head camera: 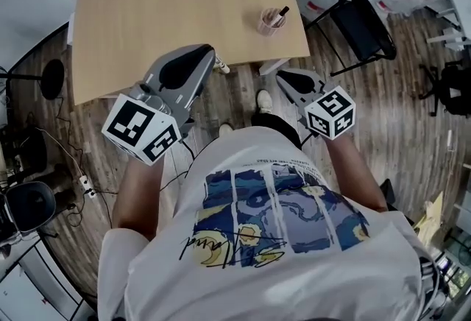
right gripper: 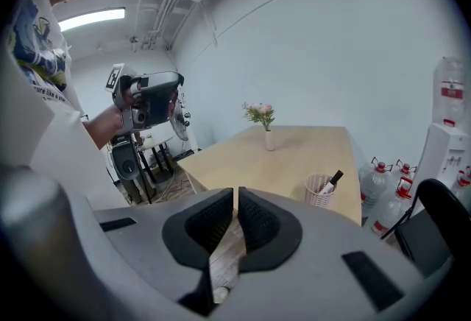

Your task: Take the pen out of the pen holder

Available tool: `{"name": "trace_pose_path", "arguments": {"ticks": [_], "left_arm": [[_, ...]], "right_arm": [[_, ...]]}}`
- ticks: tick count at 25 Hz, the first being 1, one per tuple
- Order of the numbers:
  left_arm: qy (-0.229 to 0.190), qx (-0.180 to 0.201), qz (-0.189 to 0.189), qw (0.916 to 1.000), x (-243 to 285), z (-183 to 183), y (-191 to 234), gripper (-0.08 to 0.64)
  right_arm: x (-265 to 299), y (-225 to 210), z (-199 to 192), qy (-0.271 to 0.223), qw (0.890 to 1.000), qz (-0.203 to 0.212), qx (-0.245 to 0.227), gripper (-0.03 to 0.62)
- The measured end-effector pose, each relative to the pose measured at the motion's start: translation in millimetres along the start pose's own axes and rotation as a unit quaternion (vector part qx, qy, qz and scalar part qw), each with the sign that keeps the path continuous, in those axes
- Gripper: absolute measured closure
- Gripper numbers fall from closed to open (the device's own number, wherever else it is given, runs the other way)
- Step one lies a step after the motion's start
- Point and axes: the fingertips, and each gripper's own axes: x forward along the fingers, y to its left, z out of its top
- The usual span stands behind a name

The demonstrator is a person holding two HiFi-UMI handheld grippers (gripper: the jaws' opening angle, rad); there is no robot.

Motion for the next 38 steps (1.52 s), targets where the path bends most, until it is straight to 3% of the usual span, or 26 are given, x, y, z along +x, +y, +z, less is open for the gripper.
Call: {"name": "trace_pose_path", "arguments": {"ticks": [26, 38], "left_arm": [[-0.012, -0.002, -0.039, 0.9992, -39, -6, -46, 0.535], [-0.009, -0.003, -0.05, 0.9987, -32, -6, -58, 0.535]], "right_arm": [[-20, 50, -19, -0.005, 0.999, -0.023, -0.025, 0.584], [-19, 46, -26, -0.004, 1.0, -0.019, -0.02, 0.584]]}}
